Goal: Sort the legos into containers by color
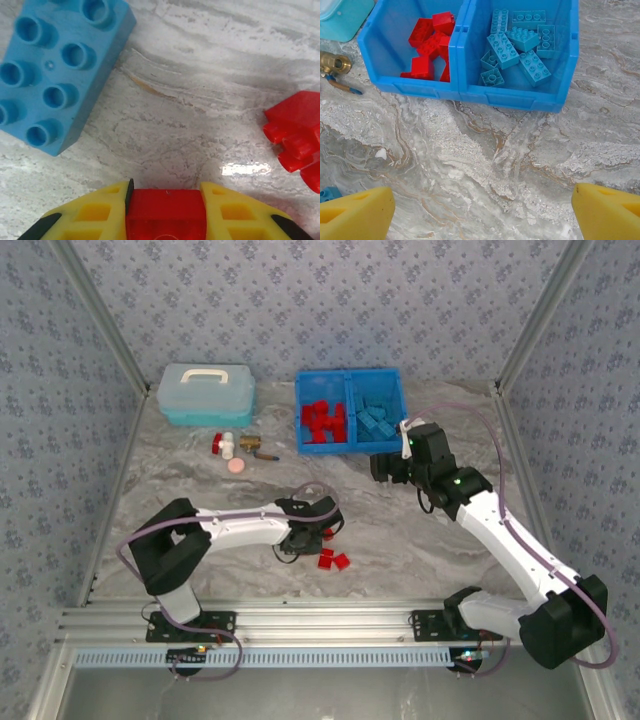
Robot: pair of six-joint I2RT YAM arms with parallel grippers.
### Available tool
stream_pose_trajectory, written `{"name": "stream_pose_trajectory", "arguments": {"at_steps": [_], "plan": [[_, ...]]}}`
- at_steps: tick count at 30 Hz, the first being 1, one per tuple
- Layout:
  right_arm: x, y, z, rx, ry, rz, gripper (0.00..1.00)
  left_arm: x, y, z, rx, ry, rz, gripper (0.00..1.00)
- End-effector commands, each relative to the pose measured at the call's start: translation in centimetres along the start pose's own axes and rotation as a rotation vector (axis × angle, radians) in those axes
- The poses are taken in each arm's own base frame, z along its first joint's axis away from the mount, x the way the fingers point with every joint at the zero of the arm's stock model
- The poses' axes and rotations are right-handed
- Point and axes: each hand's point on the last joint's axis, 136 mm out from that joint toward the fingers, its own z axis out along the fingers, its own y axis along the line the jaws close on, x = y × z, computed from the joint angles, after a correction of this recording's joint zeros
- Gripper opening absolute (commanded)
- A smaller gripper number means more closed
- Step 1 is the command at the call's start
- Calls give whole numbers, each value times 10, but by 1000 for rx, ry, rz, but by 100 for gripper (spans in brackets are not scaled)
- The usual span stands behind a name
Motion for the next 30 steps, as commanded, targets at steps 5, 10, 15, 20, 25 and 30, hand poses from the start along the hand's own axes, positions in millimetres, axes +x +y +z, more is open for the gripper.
{"name": "stream_pose_trajectory", "arguments": {"at_steps": [5,10,15,20,25,30], "plan": [[-18,6,-18,-22,-67,44,95,-104,-17,-88,114,-296,25,22],[-26,8,-29,-41,-123,110,100,-209,-22,-134,123,-498,25,22],[-14,13,-26,-86,-85,173,100,-294,-31,-140,151,-600,20,21],[-2,15,-32,-123,-81,216,100,-358,-41,-123,128,-663,25,21],[5,12,-40,-122,-79,227,100,-403,-53,-82,141,-685,19,21],[7,7,-51,-112,-97,227,100,-430,-69,-46,140,-721,59,22]]}}
